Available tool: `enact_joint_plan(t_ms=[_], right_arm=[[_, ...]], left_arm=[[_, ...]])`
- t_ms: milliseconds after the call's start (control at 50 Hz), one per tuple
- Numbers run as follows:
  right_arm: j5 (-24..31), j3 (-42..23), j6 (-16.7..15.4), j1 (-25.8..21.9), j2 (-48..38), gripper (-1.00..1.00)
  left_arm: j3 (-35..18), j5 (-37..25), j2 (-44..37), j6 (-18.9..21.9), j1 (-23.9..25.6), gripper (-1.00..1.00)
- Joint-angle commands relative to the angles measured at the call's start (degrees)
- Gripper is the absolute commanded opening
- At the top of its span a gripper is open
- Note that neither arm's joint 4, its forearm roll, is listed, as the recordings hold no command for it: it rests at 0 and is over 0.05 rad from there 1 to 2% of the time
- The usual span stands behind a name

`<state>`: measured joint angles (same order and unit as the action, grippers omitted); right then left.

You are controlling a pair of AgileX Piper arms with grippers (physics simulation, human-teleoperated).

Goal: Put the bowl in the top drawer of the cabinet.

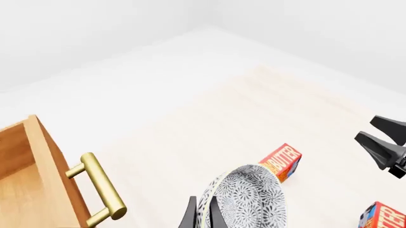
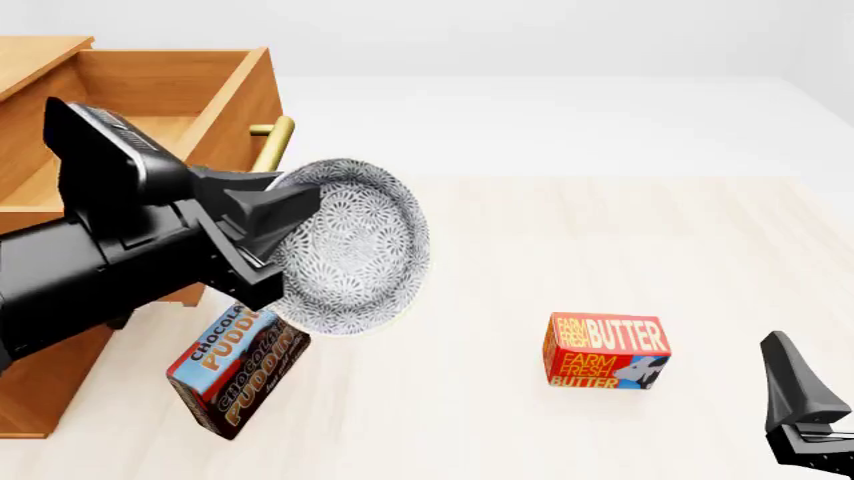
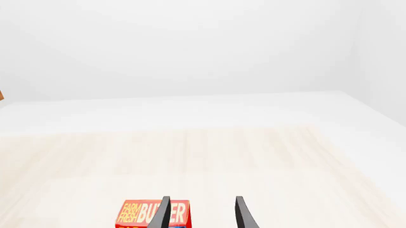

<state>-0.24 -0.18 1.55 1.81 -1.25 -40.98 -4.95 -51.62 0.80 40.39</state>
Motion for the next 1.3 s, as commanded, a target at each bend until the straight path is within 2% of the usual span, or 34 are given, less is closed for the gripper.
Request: enact_joint_plan(t_ms=[20, 360, 440, 700, 960, 1000, 1040, 1060, 1120, 1140, 1180, 1220, 1240, 1280, 1300], right_arm=[[0.0, 0.0, 0.0, 0.0, 0.0, 1.0], [0.0, 0.0, 0.0, 0.0, 0.0, 1.0], [0.0, 0.0, 0.0, 0.0, 0.0, 1.0], [0.0, 0.0, 0.0, 0.0, 0.0, 1.0], [0.0, 0.0, 0.0, 0.0, 0.0, 1.0], [0.0, 0.0, 0.0, 0.0, 0.0, 1.0], [0.0, 0.0, 0.0, 0.0, 0.0, 1.0], [0.0, 0.0, 0.0, 0.0, 0.0, 1.0], [0.0, 0.0, 0.0, 0.0, 0.0, 1.0], [0.0, 0.0, 0.0, 0.0, 0.0, 1.0], [0.0, 0.0, 0.0, 0.0, 0.0, 1.0], [0.0, 0.0, 0.0, 0.0, 0.0, 1.0], [0.0, 0.0, 0.0, 0.0, 0.0, 1.0], [0.0, 0.0, 0.0, 0.0, 0.0, 1.0], [0.0, 0.0, 0.0, 0.0, 0.0, 1.0]], left_arm=[[-2.0, -1.4, 2.0, 1.5, -1.7, -1.0], [-6.0, -3.7, 4.0, 3.4, -5.9, -1.0], [-7.4, -4.4, 4.5, 4.6, -8.0, -1.0], [-11.0, -5.4, 4.0, 5.1, -13.2, -1.0], [-14.0, -6.6, 3.1, 1.4, -17.9, -1.0], [-14.6, -7.2, 2.6, -0.9, -19.2, -1.0], [-15.0, -7.1, 2.6, -0.5, -19.9, -1.0], [-15.4, -7.4, 2.2, -2.3, -20.2, -1.0], [-15.8, -7.3, 2.2, -1.2, -20.8, -1.0], [-16.4, -7.9, 1.5, -3.6, -21.6, -1.0], [-16.9, -7.8, 1.4, -2.6, -22.2, -1.0], [-18.0, -8.7, 0.4, -5.6, -23.4, -1.0], [-18.5, -8.4, 0.5, -4.5, -23.8, -1.0], [-19.6, -9.3, -0.8, -8.0, -24.9, -1.0], [-19.9, -9.0, -0.8, -7.2, -25.7, -1.0]])
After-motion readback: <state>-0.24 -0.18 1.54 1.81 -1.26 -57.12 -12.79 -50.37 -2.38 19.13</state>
